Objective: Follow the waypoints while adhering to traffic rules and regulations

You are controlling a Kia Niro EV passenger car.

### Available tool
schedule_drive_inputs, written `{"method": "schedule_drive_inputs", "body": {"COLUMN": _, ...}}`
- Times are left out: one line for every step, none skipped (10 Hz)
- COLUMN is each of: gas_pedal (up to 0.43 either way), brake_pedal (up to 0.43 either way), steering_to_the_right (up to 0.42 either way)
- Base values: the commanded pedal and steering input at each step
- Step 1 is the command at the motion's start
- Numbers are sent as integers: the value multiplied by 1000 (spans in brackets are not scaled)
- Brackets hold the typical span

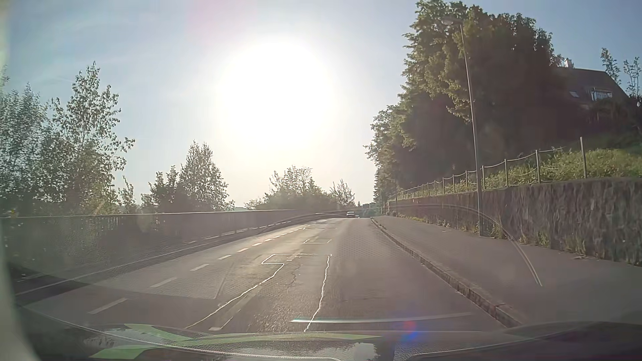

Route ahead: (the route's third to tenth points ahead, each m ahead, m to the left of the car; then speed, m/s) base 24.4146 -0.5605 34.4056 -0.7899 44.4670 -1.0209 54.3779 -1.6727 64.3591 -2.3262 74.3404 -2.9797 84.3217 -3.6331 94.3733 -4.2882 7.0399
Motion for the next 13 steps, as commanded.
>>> {"method": "schedule_drive_inputs", "body": {"gas_pedal": 287, "brake_pedal": 0, "steering_to_the_right": 21}}
{"method": "schedule_drive_inputs", "body": {"gas_pedal": 287, "brake_pedal": 0, "steering_to_the_right": 20}}
{"method": "schedule_drive_inputs", "body": {"gas_pedal": 280, "brake_pedal": 0, "steering_to_the_right": 16}}
{"method": "schedule_drive_inputs", "body": {"gas_pedal": 280, "brake_pedal": 0, "steering_to_the_right": 13}}
{"method": "schedule_drive_inputs", "body": {"gas_pedal": 280, "brake_pedal": 0, "steering_to_the_right": 12}}
{"method": "schedule_drive_inputs", "body": {"gas_pedal": 248, "brake_pedal": 0, "steering_to_the_right": 10}}
{"method": "schedule_drive_inputs", "body": {"gas_pedal": 220, "brake_pedal": 0, "steering_to_the_right": 9}}
{"method": "schedule_drive_inputs", "body": {"gas_pedal": 220, "brake_pedal": 0, "steering_to_the_right": 8}}
{"method": "schedule_drive_inputs", "body": {"gas_pedal": 220, "brake_pedal": 0, "steering_to_the_right": 8}}
{"method": "schedule_drive_inputs", "body": {"gas_pedal": 220, "brake_pedal": 0, "steering_to_the_right": 8}}
{"method": "schedule_drive_inputs", "body": {"gas_pedal": 220, "brake_pedal": 0, "steering_to_the_right": 7}}
{"method": "schedule_drive_inputs", "body": {"gas_pedal": 220, "brake_pedal": 0, "steering_to_the_right": 5}}
{"method": "schedule_drive_inputs", "body": {"gas_pedal": 220, "brake_pedal": 0, "steering_to_the_right": 2}}
